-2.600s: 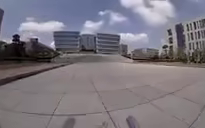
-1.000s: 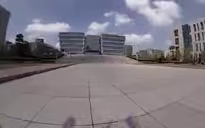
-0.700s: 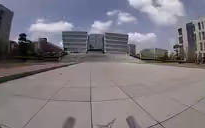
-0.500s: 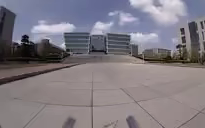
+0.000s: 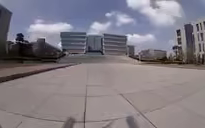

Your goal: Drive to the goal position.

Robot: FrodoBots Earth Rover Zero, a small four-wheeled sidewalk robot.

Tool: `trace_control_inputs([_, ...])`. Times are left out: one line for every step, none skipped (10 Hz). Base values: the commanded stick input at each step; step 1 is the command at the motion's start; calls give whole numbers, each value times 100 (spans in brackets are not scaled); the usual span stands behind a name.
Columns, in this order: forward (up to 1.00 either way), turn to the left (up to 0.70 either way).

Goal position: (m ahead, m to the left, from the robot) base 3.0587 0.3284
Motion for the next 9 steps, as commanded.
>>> trace_control_inputs([70,-22])
trace_control_inputs([70,-22])
trace_control_inputs([70,-22])
trace_control_inputs([70,-22])
trace_control_inputs([70,-22])
trace_control_inputs([70,-22])
trace_control_inputs([70,-22])
trace_control_inputs([70,-22])
trace_control_inputs([70,-18])
